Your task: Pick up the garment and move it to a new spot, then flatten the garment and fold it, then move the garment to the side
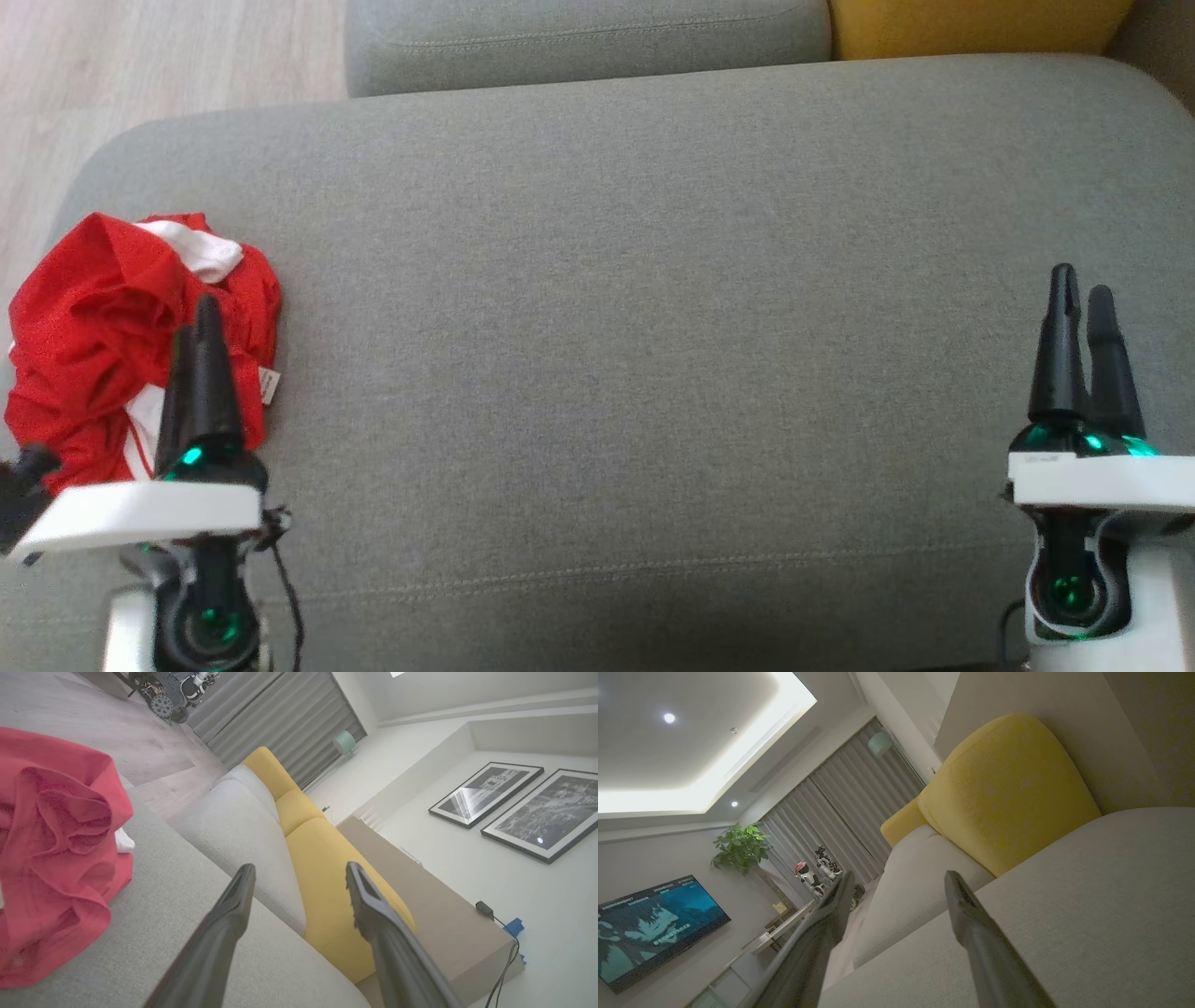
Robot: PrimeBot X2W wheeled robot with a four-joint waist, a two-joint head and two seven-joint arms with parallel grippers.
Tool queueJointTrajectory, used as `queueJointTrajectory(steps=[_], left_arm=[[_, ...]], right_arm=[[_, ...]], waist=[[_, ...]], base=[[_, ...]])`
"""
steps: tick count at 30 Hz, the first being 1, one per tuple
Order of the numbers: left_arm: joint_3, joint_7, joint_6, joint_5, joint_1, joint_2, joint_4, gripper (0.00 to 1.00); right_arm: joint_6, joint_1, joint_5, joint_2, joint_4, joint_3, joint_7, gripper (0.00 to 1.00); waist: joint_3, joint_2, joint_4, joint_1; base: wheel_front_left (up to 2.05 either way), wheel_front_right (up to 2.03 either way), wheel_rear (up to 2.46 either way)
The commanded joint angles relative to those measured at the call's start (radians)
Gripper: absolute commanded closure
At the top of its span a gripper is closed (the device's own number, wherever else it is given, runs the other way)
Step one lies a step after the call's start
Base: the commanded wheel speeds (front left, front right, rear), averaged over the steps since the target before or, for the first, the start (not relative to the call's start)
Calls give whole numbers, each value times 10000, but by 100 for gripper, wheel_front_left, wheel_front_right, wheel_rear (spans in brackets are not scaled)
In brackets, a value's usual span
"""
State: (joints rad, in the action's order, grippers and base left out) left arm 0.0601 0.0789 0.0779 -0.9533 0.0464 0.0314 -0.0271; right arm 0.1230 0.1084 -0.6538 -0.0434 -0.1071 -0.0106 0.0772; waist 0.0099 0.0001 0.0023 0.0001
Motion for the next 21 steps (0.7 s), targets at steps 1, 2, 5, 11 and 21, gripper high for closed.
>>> queueJointTrajectory(steps=[1, 2, 5, 11, 21], left_arm=[[5, 117, -94, 406, 544, 129, -532, 0], [-107, 146, -133, 642, 527, 130, -574, 0], [-453, 234, -153, 1447, 508, 133, -662, 0], [-1171, 408, -341, 3251, 474, 142, -515, 0], [-2430, 701, -1717, 5226, 513, 663, -208, 0]], right_arm=[[51, 451, 531, -55, 404, 191, 137, 0], [51, 451, 758, -55, 403, 257, 166, 0], [53, 440, 1383, -55, 408, 410, 253, 0], [55, 420, 2376, -57, 321, 599, 428, 0], [60, 435, 4002, -59, -106, 576, 720, 0]], waist=[[3, -1, -7, -1], [8, -1, -12, -1], [26, -1, -34, -1], [38, -1, -77, -1], [12, -1, -103, -1]], base=[[0, 0, 0], [0, 0, 0], [0, 0, 0], [0, 0, 0], [0, 0, 0]])
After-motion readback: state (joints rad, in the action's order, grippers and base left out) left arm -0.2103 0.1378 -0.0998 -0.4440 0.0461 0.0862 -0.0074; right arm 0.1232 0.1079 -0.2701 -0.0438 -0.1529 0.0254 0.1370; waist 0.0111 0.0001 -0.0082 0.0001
